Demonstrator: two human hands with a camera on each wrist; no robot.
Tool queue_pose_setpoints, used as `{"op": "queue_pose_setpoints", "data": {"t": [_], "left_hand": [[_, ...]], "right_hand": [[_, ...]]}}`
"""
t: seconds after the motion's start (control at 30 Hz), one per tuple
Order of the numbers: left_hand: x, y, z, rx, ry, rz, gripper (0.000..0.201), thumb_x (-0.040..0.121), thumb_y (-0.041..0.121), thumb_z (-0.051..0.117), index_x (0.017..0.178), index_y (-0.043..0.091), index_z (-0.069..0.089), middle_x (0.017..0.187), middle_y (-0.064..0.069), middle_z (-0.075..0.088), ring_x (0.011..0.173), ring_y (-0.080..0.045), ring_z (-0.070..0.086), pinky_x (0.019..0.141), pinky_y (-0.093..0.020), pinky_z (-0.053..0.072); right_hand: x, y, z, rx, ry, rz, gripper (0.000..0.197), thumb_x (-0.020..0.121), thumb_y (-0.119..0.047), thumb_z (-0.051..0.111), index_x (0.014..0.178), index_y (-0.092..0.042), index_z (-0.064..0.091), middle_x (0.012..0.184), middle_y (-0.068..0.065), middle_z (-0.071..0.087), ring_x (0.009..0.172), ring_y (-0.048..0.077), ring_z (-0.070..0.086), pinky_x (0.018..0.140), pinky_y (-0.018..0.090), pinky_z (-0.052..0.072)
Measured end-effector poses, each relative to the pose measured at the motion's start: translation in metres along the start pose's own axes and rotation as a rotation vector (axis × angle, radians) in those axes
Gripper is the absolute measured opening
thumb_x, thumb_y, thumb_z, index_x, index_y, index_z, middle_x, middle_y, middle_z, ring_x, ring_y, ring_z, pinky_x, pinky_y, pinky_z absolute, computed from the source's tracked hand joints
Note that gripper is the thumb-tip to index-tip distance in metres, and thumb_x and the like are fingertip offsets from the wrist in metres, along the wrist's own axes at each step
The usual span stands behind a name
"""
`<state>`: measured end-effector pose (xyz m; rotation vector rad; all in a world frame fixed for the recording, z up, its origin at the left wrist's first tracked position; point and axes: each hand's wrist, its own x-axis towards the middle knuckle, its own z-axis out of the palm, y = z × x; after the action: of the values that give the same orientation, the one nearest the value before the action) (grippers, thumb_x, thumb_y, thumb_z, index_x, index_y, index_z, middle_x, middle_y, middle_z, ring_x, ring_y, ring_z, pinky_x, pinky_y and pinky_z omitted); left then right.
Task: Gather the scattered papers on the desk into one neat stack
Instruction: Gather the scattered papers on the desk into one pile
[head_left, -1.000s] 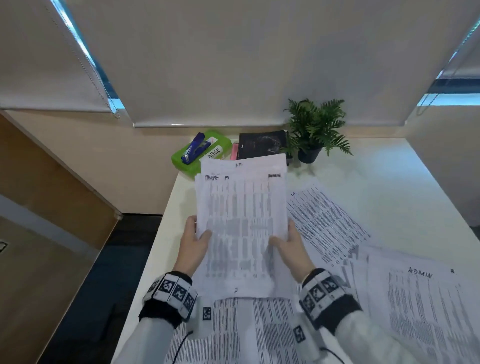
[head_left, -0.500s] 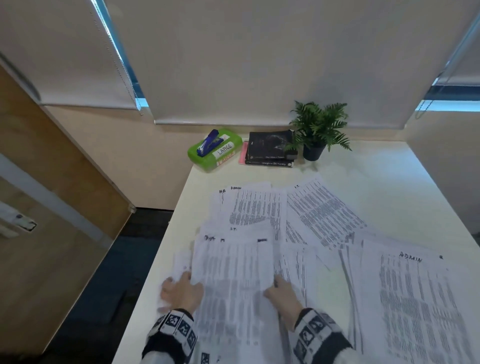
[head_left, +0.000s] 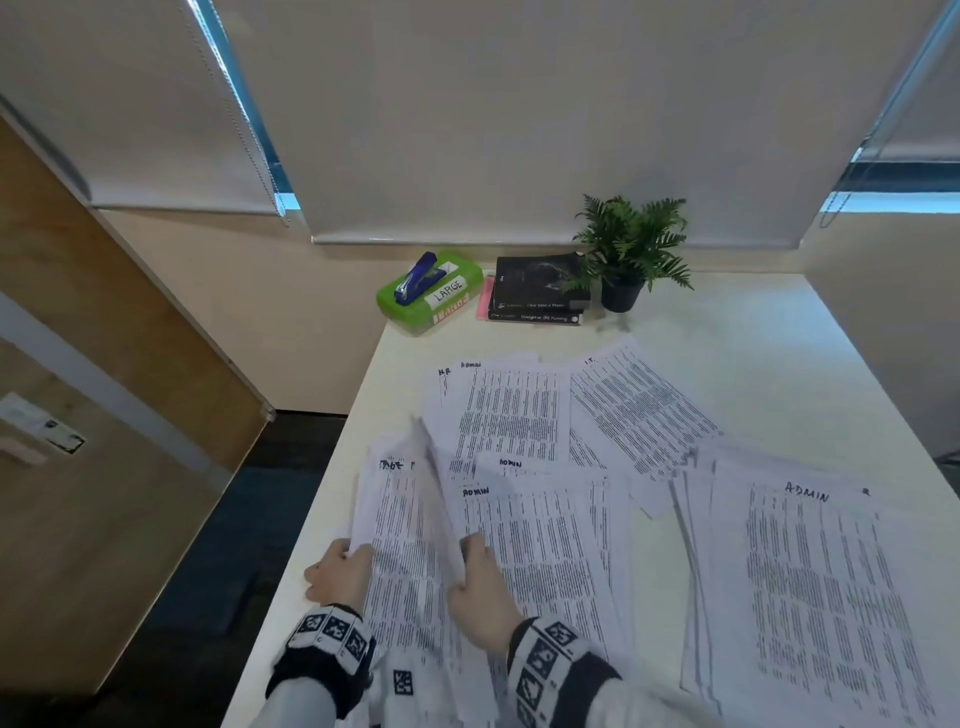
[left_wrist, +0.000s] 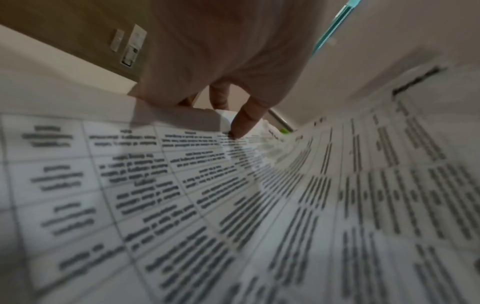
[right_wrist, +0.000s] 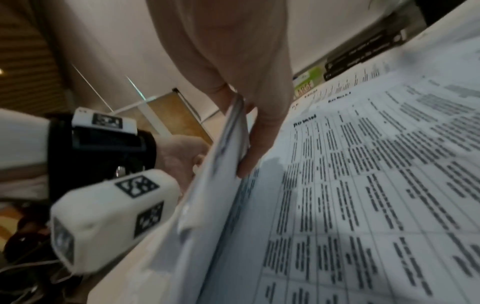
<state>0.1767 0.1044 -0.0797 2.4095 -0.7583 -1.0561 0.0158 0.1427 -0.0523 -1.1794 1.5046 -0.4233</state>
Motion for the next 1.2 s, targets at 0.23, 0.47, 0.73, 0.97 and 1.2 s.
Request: {"op": "queue_pose_setpoints", "data": {"t": [0.23, 0.47, 0.73, 0.97, 1.2], "left_hand": [[-0.019, 0.017, 0.019, -0.033, -0.004, 0.157, 0.019, 0.069, 0.036, 0.053, 0.079, 0.020, 0.060, 0.113, -0.016, 0.055, 0.101, -0.039, 0.053, 0.089, -0.050, 0.047], [-0.057, 0.031, 0.058, 0.161, -0.183, 0.147, 0.055, 0.085, 0.023, 0.056, 0.135, 0.010, 0.035, 0.140, -0.016, 0.032, 0.128, -0.033, 0.033, 0.105, -0.041, 0.032], [-0.057, 0.026, 0.068, -0.011, -0.289, 0.041, 0.071, 0.073, 0.027, 0.061, 0.134, 0.004, 0.033, 0.124, -0.014, 0.049, 0.113, -0.032, 0.050, 0.102, -0.043, 0.042], [-0.067, 0.031, 0.067, 0.120, -0.182, 0.337, 0.049, 0.092, 0.013, 0.044, 0.137, 0.002, 0.029, 0.107, -0.010, 0.058, 0.076, -0.023, 0.061, 0.065, -0.036, 0.054], [-0.085, 0.046, 0.091, 0.378, -0.210, 0.736, 0.046, 0.090, 0.012, 0.049, 0.132, 0.025, 0.038, 0.132, -0.003, 0.043, 0.117, -0.019, 0.048, 0.105, -0.041, 0.036]], "right_hand": [[0.005, 0.033, -0.063, 0.332, 0.136, 0.040, 0.064, 0.079, 0.007, 0.048, 0.139, -0.014, 0.037, 0.133, 0.009, 0.055, 0.093, 0.019, 0.066, 0.074, 0.030, 0.058], [-0.012, 0.075, -0.109, -0.053, 0.390, 0.364, 0.062, 0.086, -0.005, 0.046, 0.144, -0.005, 0.025, 0.144, 0.018, 0.027, 0.127, 0.033, 0.033, 0.104, 0.042, 0.036], [-0.021, 0.064, -0.096, 0.171, 0.283, 0.333, 0.068, 0.091, -0.003, 0.049, 0.149, -0.002, 0.015, 0.145, 0.012, 0.036, 0.134, 0.029, 0.035, 0.105, 0.034, 0.034], [-0.039, 0.050, -0.100, 0.131, 0.264, 0.042, 0.051, 0.098, -0.007, 0.039, 0.146, -0.008, 0.024, 0.152, 0.007, 0.030, 0.137, 0.031, 0.034, 0.110, 0.038, 0.031], [-0.014, 0.090, -0.122, 0.134, 0.571, 0.417, 0.046, 0.082, -0.012, 0.046, 0.127, -0.001, 0.047, 0.133, 0.020, 0.043, 0.118, 0.035, 0.048, 0.099, 0.046, 0.045]]}}
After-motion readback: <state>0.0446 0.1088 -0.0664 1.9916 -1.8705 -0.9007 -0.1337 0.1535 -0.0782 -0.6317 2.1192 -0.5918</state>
